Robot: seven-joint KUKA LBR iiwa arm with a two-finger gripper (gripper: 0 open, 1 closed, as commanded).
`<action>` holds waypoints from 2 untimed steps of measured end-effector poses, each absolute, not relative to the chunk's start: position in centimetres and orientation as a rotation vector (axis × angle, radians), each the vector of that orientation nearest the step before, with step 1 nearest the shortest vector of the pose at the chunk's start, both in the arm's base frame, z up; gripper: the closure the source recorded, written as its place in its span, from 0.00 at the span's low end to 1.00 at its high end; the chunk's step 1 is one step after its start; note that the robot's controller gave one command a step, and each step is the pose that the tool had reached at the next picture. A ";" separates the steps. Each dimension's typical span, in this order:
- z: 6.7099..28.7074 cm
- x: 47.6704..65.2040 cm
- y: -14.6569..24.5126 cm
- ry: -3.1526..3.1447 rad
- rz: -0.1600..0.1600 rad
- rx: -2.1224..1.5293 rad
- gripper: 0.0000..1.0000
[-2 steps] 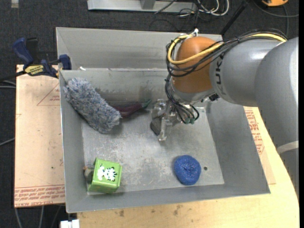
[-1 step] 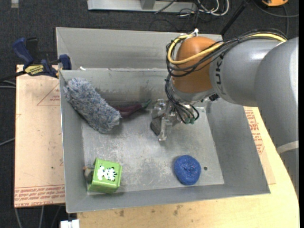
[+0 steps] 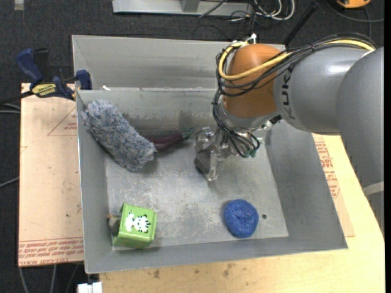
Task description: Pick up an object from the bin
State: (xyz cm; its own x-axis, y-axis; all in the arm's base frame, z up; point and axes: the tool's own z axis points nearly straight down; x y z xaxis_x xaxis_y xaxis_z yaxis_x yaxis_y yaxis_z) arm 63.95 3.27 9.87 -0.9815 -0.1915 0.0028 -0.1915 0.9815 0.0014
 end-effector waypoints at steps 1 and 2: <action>13.4 64.4 0.7 -3.083 -0.004 0.624 1.00; 17.8 65.2 -0.8 -3.105 -0.001 0.496 1.00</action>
Offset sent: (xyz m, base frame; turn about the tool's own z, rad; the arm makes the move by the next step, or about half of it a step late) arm 0.0155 -0.0450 0.0952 -0.1423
